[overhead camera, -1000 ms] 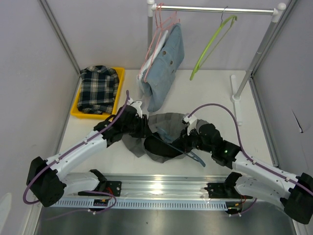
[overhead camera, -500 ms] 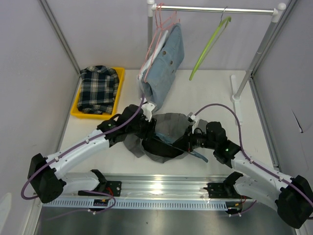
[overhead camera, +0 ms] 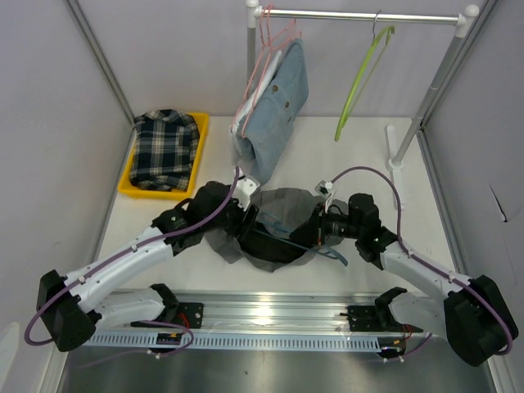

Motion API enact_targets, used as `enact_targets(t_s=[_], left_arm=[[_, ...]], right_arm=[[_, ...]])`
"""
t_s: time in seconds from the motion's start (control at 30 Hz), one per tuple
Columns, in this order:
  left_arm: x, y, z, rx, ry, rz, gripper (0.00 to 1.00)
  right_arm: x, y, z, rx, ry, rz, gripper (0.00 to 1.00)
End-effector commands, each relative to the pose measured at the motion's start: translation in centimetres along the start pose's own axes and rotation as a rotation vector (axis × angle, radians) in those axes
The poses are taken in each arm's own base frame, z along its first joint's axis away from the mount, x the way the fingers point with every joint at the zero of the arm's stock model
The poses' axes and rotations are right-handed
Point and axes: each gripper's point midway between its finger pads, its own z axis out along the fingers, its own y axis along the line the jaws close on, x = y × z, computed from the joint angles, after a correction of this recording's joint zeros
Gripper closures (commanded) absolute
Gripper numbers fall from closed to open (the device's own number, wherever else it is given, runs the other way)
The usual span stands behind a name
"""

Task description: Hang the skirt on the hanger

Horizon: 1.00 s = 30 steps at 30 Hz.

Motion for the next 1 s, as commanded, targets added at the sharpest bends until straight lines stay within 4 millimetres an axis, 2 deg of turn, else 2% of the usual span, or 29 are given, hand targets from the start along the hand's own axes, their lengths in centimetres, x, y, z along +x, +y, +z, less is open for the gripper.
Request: enact_targets(t_s=[0.0, 0.03, 0.07, 0.13, 0.17, 0.23, 0.27, 0.3, 0.37, 0.47, 0.57, 0.73, 0.9, 0.93, 0.97], left_arm=[[-1.1, -0.2, 0.3, 0.017, -0.116, 0.097, 0.37], [-1.2, -0.3, 0.4, 0.024, -0.13, 0.112, 0.37], [-0.5, -0.6, 0.8, 0.041, -0.126, 0.121, 0.37], [-1.6, -0.9, 0.6, 0.059, -0.202, 0.154, 0.31], [-0.6, -1.0, 0.6, 0.068, -0.212, 0.169, 0.29], [-1.7, -0.5, 0.4, 0.036, -0.284, 0.202, 0.28], [-0.8, -0.2, 0.7, 0.023, -0.279, 0.213, 0.28], [-1.7, 0.0, 0.6, 0.008, -0.322, 0.234, 0.28], [-1.6, 0.3, 1.1, -0.005, -0.34, 0.259, 0.28], [-2.8, 0.9, 1.8, -0.045, -0.396, 0.317, 0.28], [-2.9, 1.7, 3.0, -0.09, -0.372, 0.385, 0.28], [-2.2, 0.7, 4.8, -0.025, -0.35, 0.429, 0.28], [-1.7, 0.0, 5.3, 0.007, -0.335, 0.441, 0.32], [-2.4, -0.2, 5.2, 0.015, -0.341, 0.444, 0.34], [-1.8, -0.5, 5.4, 0.036, -0.31, 0.451, 0.35]], right_arm=[[-1.5, 1.0, 0.2, -0.068, -0.029, -0.037, 1.0], [-1.4, 0.7, 0.2, -0.065, -0.026, -0.028, 1.0], [-1.5, 0.6, 0.3, -0.067, -0.029, -0.024, 1.0], [-1.4, 0.4, 0.4, -0.071, -0.019, -0.005, 1.0], [-1.5, 0.4, 0.5, -0.075, -0.02, -0.005, 1.0], [-1.5, 0.4, 0.6, -0.081, -0.018, -0.002, 1.0], [-1.4, 0.3, 0.6, -0.083, -0.016, -0.002, 1.0], [-1.4, 0.3, 0.7, -0.085, -0.016, -0.003, 1.0], [-1.3, 0.1, 0.7, -0.081, -0.012, 0.001, 1.0], [-1.1, 0.0, 0.9, -0.084, -0.005, 0.008, 1.0], [-1.0, -0.1, 1.0, -0.09, 0.001, 0.017, 1.0], [-1.1, -0.3, 1.0, -0.085, 0.001, 0.02, 1.0], [-1.6, -0.7, 0.9, -0.074, -0.009, 0.02, 1.0], [-1.5, -0.9, 1.0, -0.069, -0.004, 0.026, 1.0], [-1.7, -1.0, 1.0, -0.064, -0.006, 0.027, 1.0]])
